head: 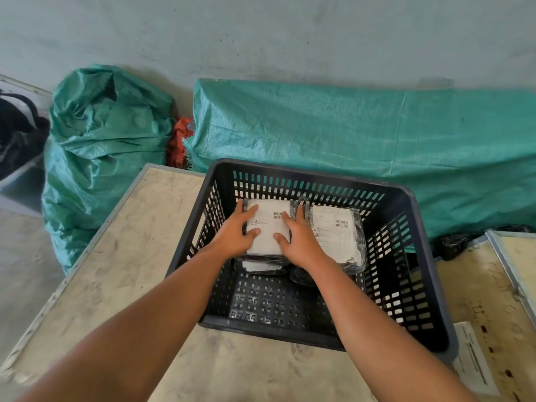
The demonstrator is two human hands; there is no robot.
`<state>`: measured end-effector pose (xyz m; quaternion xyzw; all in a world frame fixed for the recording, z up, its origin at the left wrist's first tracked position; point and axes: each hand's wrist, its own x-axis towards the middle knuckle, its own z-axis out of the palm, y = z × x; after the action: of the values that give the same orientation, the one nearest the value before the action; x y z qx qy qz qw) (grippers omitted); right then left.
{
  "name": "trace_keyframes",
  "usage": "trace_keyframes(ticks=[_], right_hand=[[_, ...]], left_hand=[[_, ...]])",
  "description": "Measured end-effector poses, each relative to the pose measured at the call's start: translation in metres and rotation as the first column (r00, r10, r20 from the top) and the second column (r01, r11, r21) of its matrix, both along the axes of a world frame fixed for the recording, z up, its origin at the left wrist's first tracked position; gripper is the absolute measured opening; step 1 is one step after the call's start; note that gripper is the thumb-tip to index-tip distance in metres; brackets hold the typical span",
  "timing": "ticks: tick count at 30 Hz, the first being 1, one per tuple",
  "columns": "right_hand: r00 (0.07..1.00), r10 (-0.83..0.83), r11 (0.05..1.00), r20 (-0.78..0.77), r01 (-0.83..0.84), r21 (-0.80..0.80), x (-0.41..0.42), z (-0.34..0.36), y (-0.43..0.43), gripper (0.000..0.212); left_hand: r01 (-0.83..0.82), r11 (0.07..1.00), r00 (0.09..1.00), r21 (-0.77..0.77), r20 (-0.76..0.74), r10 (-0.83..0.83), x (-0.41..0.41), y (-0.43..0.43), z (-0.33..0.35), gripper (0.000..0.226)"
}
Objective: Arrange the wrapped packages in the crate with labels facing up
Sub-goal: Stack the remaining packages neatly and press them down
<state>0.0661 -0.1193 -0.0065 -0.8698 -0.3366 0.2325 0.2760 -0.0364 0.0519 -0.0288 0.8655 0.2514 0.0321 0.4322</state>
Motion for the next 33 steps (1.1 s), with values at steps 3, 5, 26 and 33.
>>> trace_keyframes(ticks=[3, 5, 26, 33], right_hand=[[0.999, 0.023, 1.0, 0.038, -0.022, -0.014, 0.0, -0.001, 0.0, 0.068], [0.998, 0.038, 0.999, 0.054, -0.037, -0.016, -0.001, -0.001, -0.001, 0.068], [0.997, 0.037, 0.997, 0.075, -0.031, -0.071, 0.01, 0.0, 0.003, 0.076], [0.995, 0.04, 0.996, 0.087, -0.032, -0.089, 0.01, -0.001, 0.006, 0.076]], left_hand=[[0.037, 0.997, 0.998, 0.068, -0.05, -0.034, 0.002, -0.001, -0.002, 0.07], [0.062, 0.994, 0.996, 0.087, -0.077, -0.056, 0.003, -0.001, -0.002, 0.074], [0.296, 0.948, 0.945, 0.116, -0.178, -0.274, 0.009, 0.013, -0.001, 0.094], [0.306, 0.944, 0.939, 0.124, -0.201, -0.278, 0.009, 0.011, 0.003, 0.093]])
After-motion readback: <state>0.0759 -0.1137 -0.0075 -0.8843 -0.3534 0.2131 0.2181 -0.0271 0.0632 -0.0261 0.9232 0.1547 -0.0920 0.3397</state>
